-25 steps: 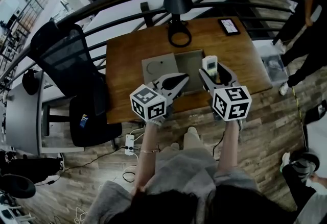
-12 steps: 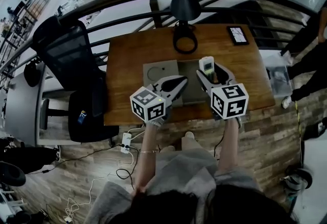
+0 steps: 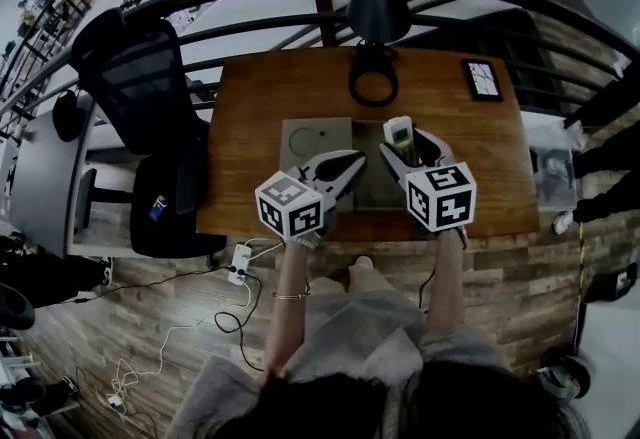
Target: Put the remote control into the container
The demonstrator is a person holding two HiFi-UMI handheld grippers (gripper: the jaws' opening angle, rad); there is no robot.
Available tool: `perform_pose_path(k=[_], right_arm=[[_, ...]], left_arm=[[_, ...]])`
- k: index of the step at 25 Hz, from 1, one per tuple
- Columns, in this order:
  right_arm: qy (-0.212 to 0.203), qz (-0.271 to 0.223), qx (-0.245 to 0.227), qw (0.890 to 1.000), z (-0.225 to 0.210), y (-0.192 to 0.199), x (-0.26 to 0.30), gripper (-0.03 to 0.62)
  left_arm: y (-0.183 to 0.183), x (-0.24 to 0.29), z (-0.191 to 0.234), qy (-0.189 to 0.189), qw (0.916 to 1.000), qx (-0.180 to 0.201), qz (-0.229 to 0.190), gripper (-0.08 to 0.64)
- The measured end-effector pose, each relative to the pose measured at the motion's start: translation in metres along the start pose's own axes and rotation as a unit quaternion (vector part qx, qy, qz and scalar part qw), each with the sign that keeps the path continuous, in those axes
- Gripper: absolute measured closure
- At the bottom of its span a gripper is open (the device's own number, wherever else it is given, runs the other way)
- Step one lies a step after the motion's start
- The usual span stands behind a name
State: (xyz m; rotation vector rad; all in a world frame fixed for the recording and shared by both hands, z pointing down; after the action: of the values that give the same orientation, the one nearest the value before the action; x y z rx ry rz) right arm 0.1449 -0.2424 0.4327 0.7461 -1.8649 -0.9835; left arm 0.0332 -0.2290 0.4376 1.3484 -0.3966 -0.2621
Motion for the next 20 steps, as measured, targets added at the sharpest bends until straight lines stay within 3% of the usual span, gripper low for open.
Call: perform_pose_path(k=[5, 20], right_arm=[[-0.003, 0.032, -0.012, 0.999, -0.003, 0.012, 0.013, 0.339], [0.013, 0.110, 0.031, 0.993, -0.021, 0.051, 0.058, 0.339]], left_arm=[[0.013, -0.001, 0.006, -0.014, 0.9997, -0.014, 0.011, 0.557], [0.054, 0.014, 0.023, 0.008, 0.9957, -0.046, 0.079, 0.557]])
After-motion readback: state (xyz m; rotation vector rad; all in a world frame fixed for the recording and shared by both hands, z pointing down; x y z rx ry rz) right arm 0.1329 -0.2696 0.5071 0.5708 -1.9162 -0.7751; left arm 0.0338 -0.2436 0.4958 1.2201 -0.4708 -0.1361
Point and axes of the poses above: the fingertips, and each gripper's own axes: x forward along the fingers, z to its left, y out of its underside, the point moved 4 cm from there along -x, backward along the fingers, and after that the axes turned 12 degrees about x, right-handed, at the moved point
